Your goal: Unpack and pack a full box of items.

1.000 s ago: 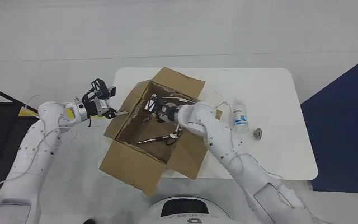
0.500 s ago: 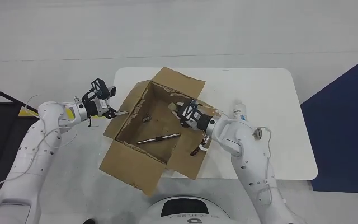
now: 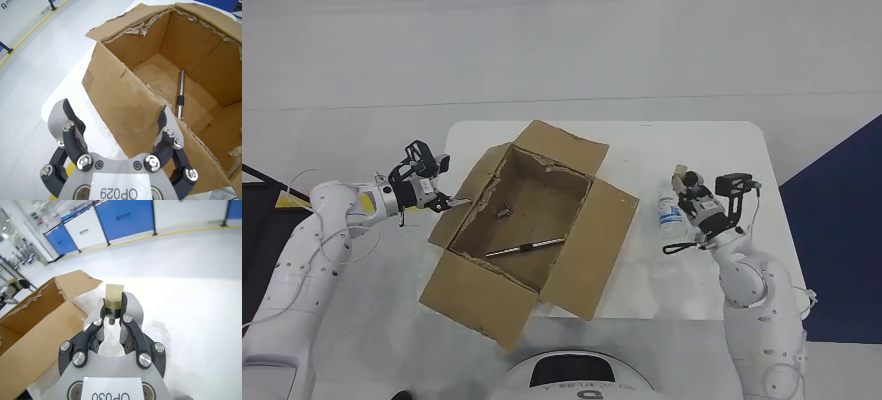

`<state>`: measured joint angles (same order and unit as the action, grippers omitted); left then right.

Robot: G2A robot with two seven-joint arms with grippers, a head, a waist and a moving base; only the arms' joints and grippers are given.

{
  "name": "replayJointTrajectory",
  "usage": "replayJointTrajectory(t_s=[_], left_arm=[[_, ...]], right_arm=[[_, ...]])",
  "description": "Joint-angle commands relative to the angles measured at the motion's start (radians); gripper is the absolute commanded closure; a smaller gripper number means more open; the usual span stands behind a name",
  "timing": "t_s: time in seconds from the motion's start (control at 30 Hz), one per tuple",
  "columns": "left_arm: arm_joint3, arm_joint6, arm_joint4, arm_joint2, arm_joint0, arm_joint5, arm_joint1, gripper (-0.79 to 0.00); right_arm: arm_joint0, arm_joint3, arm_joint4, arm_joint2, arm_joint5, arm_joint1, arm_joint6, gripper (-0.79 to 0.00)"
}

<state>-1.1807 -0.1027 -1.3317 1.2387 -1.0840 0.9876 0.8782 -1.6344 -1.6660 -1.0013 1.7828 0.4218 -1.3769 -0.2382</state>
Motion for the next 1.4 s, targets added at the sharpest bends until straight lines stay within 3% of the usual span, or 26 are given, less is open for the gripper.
replayJointTrajectory(t_s=[0.0, 0.3, 0.63, 0.8, 0.93, 1.13, 1.37], left_arm=[[0.0, 0.0, 0.0, 0.0, 0.0, 0.0, 0.0, -0.785], [0.0, 0.0, 0.0, 0.0, 0.0, 0.0, 0.0, -0.785], [0.0, 0.0, 0.0, 0.0, 0.0, 0.0, 0.0, -0.785], [0.0, 0.0, 0.0, 0.0, 0.0, 0.0, 0.0, -0.785], [0.0, 0.0, 0.0, 0.0, 0.0, 0.0, 0.0, -0.785], [0.0, 0.0, 0.0, 0.0, 0.0, 0.0, 0.0, -0.785], [0.0, 0.0, 0.0, 0.0, 0.0, 0.0, 0.0, -0.785]], right_arm=[[0.015, 0.034, -0.01, 0.027, -0.102, 0.002, -0.039, 0.0], [0.112, 0.183, -0.013, 0.055, -0.251, 0.019, -0.217, 0.0], [0.158, 0.21, -0.098, 0.03, -0.302, 0.036, -0.355, 0.0], [0.167, 0.209, -0.124, 0.009, -0.266, 0.045, -0.437, 0.0], [0.177, 0.205, -0.143, 0.001, -0.277, 0.051, -0.484, -0.077], [0.199, 0.214, -0.171, -0.031, -0.328, 0.053, -0.511, -0.283], [0.191, 0.192, -0.157, -0.049, -0.335, 0.057, -0.51, -0.302]])
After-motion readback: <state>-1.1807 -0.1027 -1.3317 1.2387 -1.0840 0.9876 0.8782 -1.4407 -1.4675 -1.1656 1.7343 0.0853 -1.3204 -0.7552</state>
